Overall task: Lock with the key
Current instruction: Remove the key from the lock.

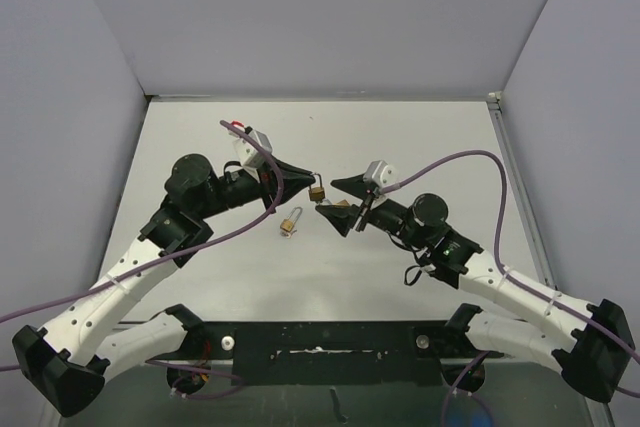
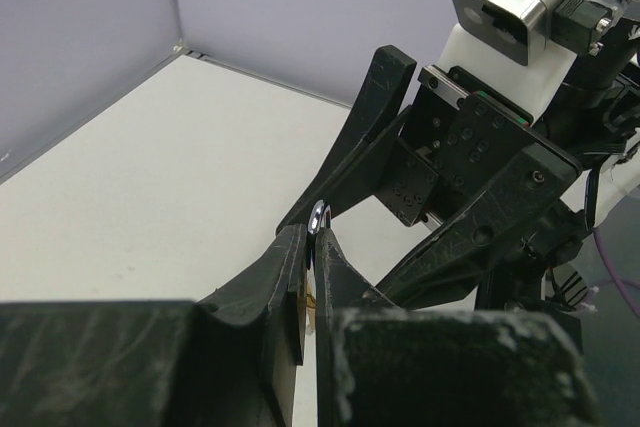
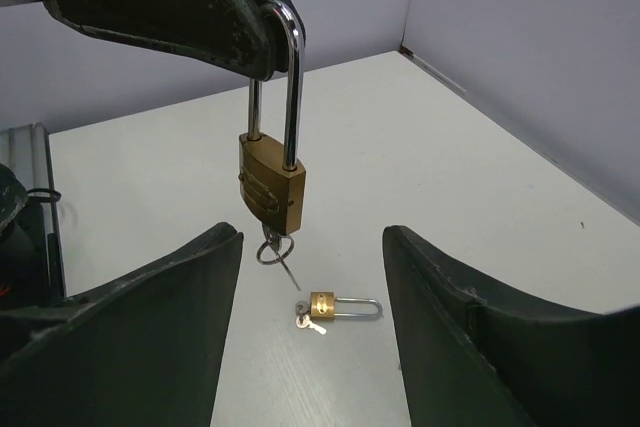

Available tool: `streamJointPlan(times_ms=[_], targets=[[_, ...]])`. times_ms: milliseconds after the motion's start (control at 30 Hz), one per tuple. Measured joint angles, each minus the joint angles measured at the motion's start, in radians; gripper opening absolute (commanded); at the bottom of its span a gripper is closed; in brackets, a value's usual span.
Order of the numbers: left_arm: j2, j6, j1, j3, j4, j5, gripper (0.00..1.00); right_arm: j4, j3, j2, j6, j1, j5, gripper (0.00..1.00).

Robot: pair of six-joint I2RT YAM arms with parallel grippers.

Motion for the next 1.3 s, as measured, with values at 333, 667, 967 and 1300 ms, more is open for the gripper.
streamJointPlan(times_ms=[333, 667, 967, 1300], targets=[[0.006, -0.011, 0.0, -0.002, 0.029, 0.019, 0.0, 0.053, 0.0, 0.044, 0.001, 0.0, 0.003, 0.47], [0.022, -0.01, 0.006, -0.002, 0.055, 0.01, 0.0, 0.061, -0.001, 0.046, 0.014, -0.001, 0.0, 0.0], [0.028, -0.004, 0.008, -0.002, 0.076, -0.019, 0.0, 0.074, -0.003, 0.046, 0.028, -0.003, 0.0, 0.0], [0.029, -0.052, 0.005, -0.045, 0.164, -0.06, 0.0, 0.097, -0.018, 0.045, 0.047, -0.008, 0.003, 0.0]])
